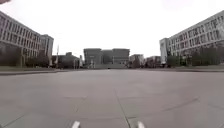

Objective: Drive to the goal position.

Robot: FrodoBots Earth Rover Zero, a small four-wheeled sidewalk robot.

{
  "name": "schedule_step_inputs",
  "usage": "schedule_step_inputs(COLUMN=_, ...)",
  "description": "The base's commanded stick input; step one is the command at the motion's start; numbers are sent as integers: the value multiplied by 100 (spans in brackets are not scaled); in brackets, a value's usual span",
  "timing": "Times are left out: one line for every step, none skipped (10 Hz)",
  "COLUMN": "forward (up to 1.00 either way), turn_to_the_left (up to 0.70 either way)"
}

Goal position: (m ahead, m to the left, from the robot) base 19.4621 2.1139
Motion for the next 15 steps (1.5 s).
schedule_step_inputs(forward=45, turn_to_the_left=0)
schedule_step_inputs(forward=45, turn_to_the_left=0)
schedule_step_inputs(forward=45, turn_to_the_left=0)
schedule_step_inputs(forward=45, turn_to_the_left=0)
schedule_step_inputs(forward=45, turn_to_the_left=0)
schedule_step_inputs(forward=45, turn_to_the_left=0)
schedule_step_inputs(forward=45, turn_to_the_left=0)
schedule_step_inputs(forward=45, turn_to_the_left=5)
schedule_step_inputs(forward=45, turn_to_the_left=27)
schedule_step_inputs(forward=45, turn_to_the_left=27)
schedule_step_inputs(forward=45, turn_to_the_left=27)
schedule_step_inputs(forward=45, turn_to_the_left=4)
schedule_step_inputs(forward=45, turn_to_the_left=0)
schedule_step_inputs(forward=45, turn_to_the_left=0)
schedule_step_inputs(forward=45, turn_to_the_left=0)
